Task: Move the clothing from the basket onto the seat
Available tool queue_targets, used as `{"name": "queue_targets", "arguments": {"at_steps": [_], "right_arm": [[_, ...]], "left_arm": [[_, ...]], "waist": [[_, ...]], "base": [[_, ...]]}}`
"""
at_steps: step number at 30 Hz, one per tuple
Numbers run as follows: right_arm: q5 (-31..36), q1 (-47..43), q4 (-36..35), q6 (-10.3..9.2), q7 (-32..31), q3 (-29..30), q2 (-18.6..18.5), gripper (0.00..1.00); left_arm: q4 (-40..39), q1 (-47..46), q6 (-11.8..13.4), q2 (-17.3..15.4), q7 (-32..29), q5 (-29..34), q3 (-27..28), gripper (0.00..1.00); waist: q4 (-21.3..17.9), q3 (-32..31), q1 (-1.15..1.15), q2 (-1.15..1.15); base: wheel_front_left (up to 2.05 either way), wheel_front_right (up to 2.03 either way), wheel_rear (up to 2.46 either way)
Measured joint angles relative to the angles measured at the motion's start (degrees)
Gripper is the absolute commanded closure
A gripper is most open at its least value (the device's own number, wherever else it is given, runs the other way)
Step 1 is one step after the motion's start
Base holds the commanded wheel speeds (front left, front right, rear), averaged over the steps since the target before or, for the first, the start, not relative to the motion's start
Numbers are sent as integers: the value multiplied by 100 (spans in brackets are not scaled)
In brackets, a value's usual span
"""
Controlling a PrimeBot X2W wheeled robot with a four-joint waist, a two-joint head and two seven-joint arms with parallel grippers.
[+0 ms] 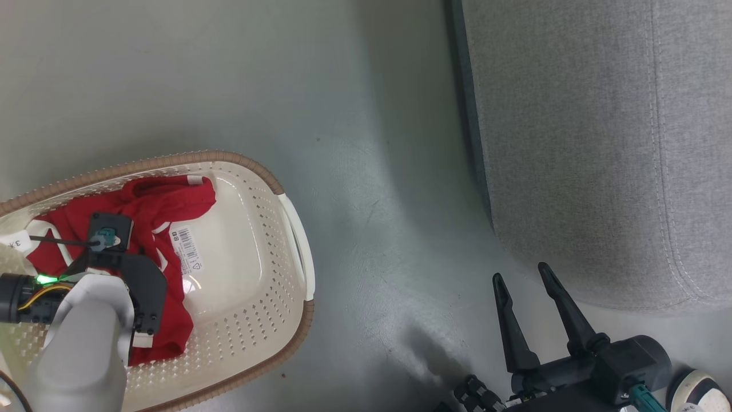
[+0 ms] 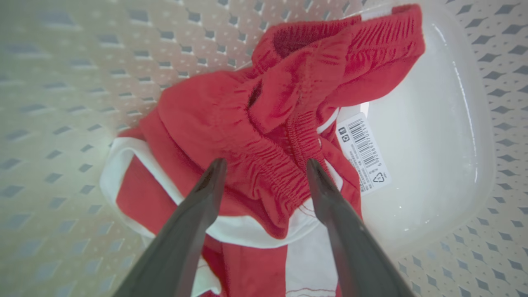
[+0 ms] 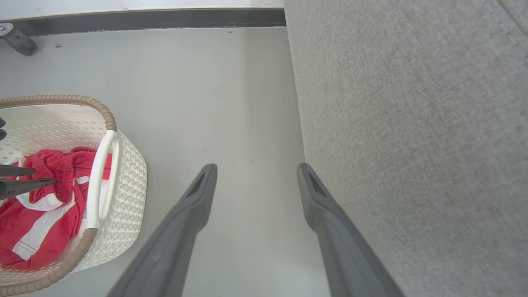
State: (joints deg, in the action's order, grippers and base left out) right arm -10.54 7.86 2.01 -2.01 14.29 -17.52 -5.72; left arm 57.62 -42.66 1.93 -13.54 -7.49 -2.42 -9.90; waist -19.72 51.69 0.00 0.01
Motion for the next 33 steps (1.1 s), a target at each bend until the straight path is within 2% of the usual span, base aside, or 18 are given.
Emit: {"name": "queue_targets", "arguments": {"at_steps": [11,16,31,32,33], "right_arm": [[51,1,-104,0,0,-67,92,0],[52,-20,-165,-1,0,-63,99,0],[207,-208,-478,-34,0,-68,116,0],[210,-225,-500,-35,0,-67,118,0],[210,-248,-517,-51,0,-66,118,0]], "left_arm": [[383,-478,116,160,-126,63,-79,0],[553,-617,122,168,-175,205,-196,0],[1022,-985,342,237,-357,564,-428,0],[1039,-999,365,241,-358,563,-425,22],[1055,-1011,366,243,-358,563,-423,86]], "waist": [[38,195,0,0],[43,277,0,-1],[48,409,0,-1],[49,415,0,-1],[51,421,0,-1]], "base": [[0,0,0],[0,0,0],[0,0,0],[0,0,0],[0,0,0]]}}
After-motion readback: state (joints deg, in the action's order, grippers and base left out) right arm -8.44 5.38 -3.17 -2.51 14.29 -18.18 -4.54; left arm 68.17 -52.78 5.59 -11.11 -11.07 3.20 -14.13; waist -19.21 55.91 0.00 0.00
